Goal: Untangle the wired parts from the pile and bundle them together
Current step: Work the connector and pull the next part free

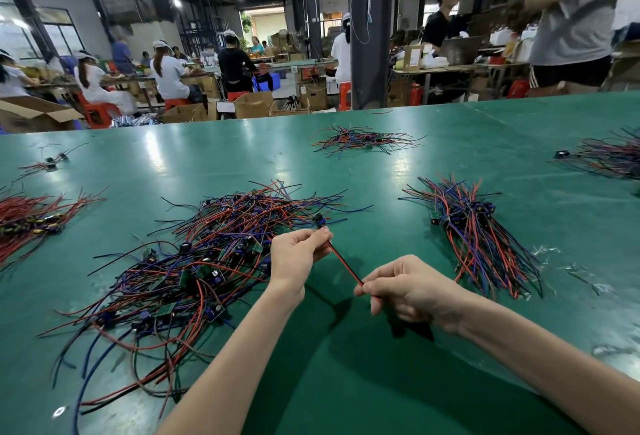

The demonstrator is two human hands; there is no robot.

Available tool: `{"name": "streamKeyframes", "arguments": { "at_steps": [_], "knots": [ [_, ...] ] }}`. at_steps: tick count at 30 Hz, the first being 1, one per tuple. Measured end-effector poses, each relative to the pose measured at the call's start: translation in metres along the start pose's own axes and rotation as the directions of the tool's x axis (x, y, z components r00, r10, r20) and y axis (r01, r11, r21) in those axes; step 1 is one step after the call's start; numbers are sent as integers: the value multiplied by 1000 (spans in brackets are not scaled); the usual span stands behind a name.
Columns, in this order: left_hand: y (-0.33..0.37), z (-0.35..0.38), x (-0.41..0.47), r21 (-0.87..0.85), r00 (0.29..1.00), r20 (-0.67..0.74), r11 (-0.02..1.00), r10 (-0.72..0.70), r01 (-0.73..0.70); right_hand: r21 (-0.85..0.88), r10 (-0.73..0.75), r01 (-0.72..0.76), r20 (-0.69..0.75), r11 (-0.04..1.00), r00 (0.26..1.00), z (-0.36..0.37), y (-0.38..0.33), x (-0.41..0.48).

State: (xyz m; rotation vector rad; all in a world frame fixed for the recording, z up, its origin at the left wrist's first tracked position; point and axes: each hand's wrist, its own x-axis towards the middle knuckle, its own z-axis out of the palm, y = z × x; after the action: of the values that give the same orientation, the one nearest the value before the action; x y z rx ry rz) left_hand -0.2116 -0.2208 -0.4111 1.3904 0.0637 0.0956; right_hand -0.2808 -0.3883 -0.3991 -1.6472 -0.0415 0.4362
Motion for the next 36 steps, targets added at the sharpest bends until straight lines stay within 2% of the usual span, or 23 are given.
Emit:
{"name": "streamKeyframes", "arguments": {
  "at_steps": [7, 12, 17, 21, 26, 30, 32, 36],
  "knots": [
    [-2, -1, 1, -16, 1000, -24, 1000, -15, 14, -30, -14, 16, 56, 999, 998, -3, 0, 1],
    [-2, -4, 5, -59, 999, -41, 998, -25, 23, -73, -26, 29, 39, 997, 999, -3, 1, 1],
    [-3, -3, 5, -56, 998, -61, 998, 8, -11, 12, 5, -5, 13, 1000, 1000, -2, 1, 3],
    [-4, -4, 6, -47, 997, -75, 998, 31, -35, 4, -2, 2, 3, 1000, 1000, -2, 0, 2],
    [1, -5, 4, -49, 1000, 8, 999, -23, 23, -189, -47, 58, 62, 980, 997, -5, -6, -4],
    [8, 1, -5, -130, 992, 98, 987, -80, 92, -413, -156, 156, 34, 897, 987, -12, -12, -7],
    [9, 6, -12, -145, 982, 160, 981, -105, 129, -397, -191, 169, -16, 902, 981, -14, -12, -6],
    [4, 18, -25, -92, 961, 248, 985, -120, 147, -230, -217, 184, -131, 956, 967, -12, -9, 1]
  ]
}}
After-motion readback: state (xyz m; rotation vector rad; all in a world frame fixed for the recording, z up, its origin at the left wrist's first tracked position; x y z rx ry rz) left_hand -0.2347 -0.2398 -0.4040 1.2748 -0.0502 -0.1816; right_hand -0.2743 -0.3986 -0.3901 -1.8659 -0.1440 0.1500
